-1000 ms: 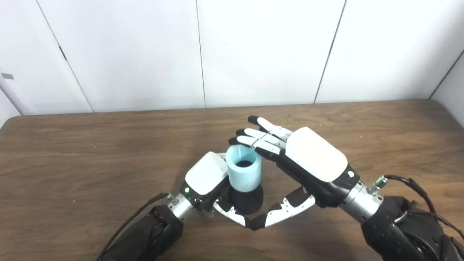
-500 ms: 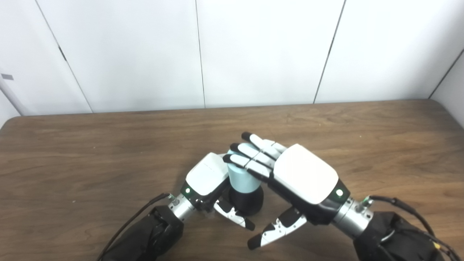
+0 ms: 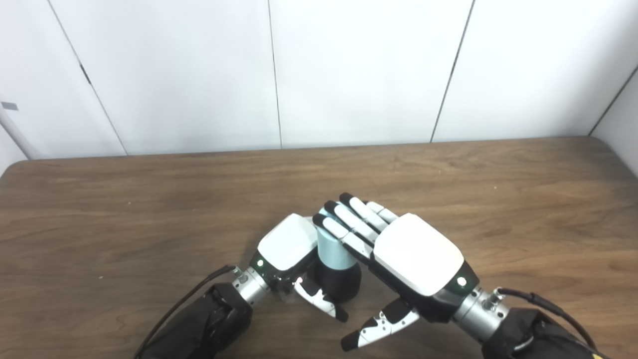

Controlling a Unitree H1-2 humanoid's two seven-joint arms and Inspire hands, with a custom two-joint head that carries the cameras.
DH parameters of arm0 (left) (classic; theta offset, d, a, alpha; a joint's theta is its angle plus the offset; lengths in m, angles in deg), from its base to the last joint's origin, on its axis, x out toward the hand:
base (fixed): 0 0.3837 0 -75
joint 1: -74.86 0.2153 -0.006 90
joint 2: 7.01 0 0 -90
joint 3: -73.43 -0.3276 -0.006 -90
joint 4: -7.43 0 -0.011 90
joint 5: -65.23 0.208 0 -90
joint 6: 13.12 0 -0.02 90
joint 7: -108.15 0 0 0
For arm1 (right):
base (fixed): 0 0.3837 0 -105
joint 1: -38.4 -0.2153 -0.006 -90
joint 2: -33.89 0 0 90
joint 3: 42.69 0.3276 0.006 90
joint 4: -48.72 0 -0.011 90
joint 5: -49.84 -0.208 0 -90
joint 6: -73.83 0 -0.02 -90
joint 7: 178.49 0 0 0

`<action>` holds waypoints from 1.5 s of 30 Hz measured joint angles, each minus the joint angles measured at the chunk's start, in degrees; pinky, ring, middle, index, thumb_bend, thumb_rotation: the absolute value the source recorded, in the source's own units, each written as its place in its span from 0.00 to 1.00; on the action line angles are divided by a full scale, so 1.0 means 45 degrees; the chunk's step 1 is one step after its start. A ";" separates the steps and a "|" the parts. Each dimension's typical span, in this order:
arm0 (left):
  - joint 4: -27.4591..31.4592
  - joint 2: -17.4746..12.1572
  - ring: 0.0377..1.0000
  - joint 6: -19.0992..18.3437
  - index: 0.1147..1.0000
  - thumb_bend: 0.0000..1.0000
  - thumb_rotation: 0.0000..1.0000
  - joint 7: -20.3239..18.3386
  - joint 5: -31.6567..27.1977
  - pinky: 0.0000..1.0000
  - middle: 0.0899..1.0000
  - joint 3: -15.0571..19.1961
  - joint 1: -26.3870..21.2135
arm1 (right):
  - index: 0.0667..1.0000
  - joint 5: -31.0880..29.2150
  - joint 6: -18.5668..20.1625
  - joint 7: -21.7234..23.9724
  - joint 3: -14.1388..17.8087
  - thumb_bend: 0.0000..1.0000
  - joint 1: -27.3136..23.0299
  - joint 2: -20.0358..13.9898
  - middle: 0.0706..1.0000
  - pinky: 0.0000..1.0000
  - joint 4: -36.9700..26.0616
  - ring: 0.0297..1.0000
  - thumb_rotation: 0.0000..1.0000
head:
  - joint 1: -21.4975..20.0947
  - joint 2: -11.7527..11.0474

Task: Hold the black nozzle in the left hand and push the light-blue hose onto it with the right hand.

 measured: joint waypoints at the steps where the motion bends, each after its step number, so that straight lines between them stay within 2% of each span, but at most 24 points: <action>1: 0.0000 0.0000 0.43 0.0000 0.46 0.50 0.00 -0.0002 0.0000 0.60 0.41 0.0010 0.0005 | 0.98 0.0090 0.0000 -0.0021 -0.0003 0.81 0.0038 0.0032 1.00 0.91 -0.0013 1.00 0.82 | 0.0000 0.0000; 5: 0.0003 0.0003 0.42 0.0000 0.46 0.50 0.00 -0.0027 0.0000 0.59 0.41 0.0036 0.0012 | 0.97 0.0210 0.0000 -0.0035 -0.0018 0.81 0.0062 0.0064 1.00 0.91 -0.0015 1.00 0.82 | 0.0000 0.0000; 9: 0.0007 0.0006 0.43 0.0002 0.46 0.50 0.00 -0.0037 0.0000 0.59 0.41 0.0062 0.0023 | 0.92 0.0161 0.0000 -0.0084 -0.0051 0.81 0.0059 0.0064 0.95 0.85 -0.0011 0.96 0.78 | 0.0000 0.0039; 18: 0.0007 0.0012 0.43 0.0041 0.45 0.50 0.00 -0.0033 0.0014 0.59 0.40 0.0062 0.0024 | 0.83 -0.0703 0.0056 -0.0695 0.0035 0.84 -0.0047 0.0065 0.89 0.78 0.0038 0.89 0.76 | 0.0000 0.0059; 31: 0.0018 0.0038 0.43 0.0128 0.46 0.50 0.00 -0.0033 0.0176 0.59 0.41 0.0116 0.0046 | 0.83 -0.1173 0.0058 -0.1170 0.0066 0.83 -0.0077 0.0017 0.87 0.77 0.0211 0.86 0.74 | 0.0000 0.0078; 37: 0.0019 0.0039 0.43 0.0132 0.45 0.50 0.00 -0.0033 0.0178 0.59 0.41 0.0120 0.0048 | 0.87 -0.1191 0.0059 -0.1178 0.0042 0.81 -0.0061 -0.0007 0.92 0.80 0.0252 0.91 0.73 | 0.0020 0.0078; 41: 0.0020 0.0040 0.43 0.0132 0.45 0.50 0.00 -0.0034 0.0178 0.59 0.41 0.0122 0.0048 | 0.90 -0.1108 0.0060 -0.1116 -0.0082 0.81 0.0062 -0.0061 0.93 0.81 0.0334 0.92 0.74 | 0.0020 0.0078; 45: 0.0026 0.0040 0.43 0.0131 0.45 0.50 0.00 -0.0047 0.0177 0.60 0.41 0.0138 0.0056 | 0.92 -0.0855 0.0063 -0.1106 -0.0165 0.79 0.0081 -0.0073 0.95 0.82 0.0349 0.94 0.81 | 0.0020 0.0098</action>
